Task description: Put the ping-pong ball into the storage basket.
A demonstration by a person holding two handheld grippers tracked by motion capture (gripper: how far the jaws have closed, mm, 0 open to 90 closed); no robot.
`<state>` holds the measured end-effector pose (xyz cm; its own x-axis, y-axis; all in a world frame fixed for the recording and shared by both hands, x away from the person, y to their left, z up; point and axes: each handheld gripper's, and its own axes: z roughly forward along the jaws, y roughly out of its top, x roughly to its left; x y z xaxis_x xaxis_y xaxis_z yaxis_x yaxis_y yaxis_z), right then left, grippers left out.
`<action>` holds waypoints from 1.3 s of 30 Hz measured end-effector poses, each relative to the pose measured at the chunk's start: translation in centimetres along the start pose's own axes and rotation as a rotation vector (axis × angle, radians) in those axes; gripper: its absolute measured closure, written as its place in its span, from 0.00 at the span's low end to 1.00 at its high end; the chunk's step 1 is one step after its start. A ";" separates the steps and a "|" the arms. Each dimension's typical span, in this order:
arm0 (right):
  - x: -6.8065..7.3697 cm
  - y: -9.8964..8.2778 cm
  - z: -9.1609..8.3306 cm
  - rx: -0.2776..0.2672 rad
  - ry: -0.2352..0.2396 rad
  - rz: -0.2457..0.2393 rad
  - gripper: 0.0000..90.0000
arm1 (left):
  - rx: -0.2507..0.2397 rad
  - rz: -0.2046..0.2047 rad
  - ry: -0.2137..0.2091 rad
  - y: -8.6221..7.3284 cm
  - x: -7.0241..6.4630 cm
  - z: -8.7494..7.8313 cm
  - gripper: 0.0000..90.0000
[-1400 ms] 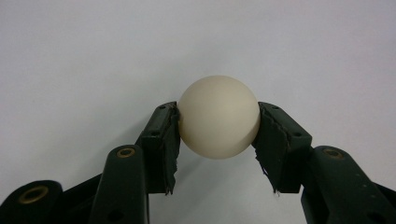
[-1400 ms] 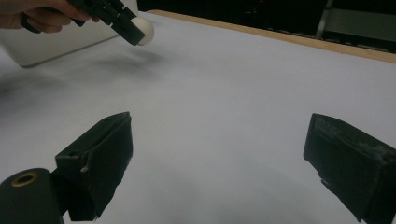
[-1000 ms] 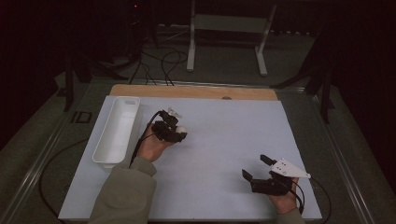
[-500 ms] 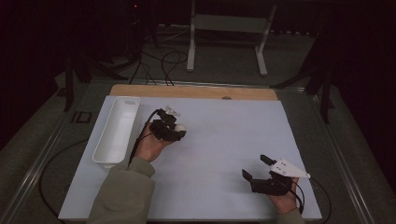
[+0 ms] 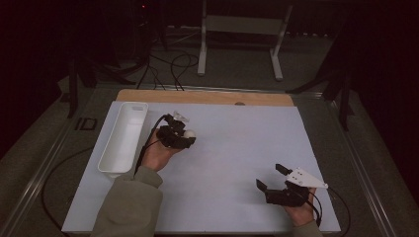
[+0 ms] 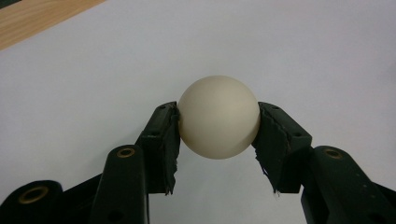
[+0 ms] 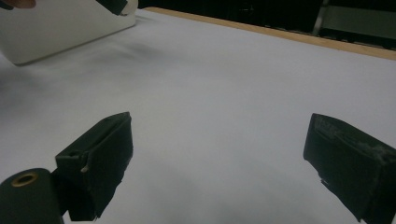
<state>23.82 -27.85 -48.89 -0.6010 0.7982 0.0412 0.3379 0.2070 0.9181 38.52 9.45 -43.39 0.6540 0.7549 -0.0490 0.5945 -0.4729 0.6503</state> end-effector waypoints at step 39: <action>-0.1 -0.1 0.0 -0.009 -0.002 0.011 0.09 | -0.058 -0.018 0.013 0.3 0.6 -3.1 0.57</action>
<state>23.83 -27.97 -49.00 -0.5962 0.8013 0.0502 0.3374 0.1933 0.9213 37.68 11.17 -40.91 0.6370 0.7691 -0.0517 0.5778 -0.4319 0.6926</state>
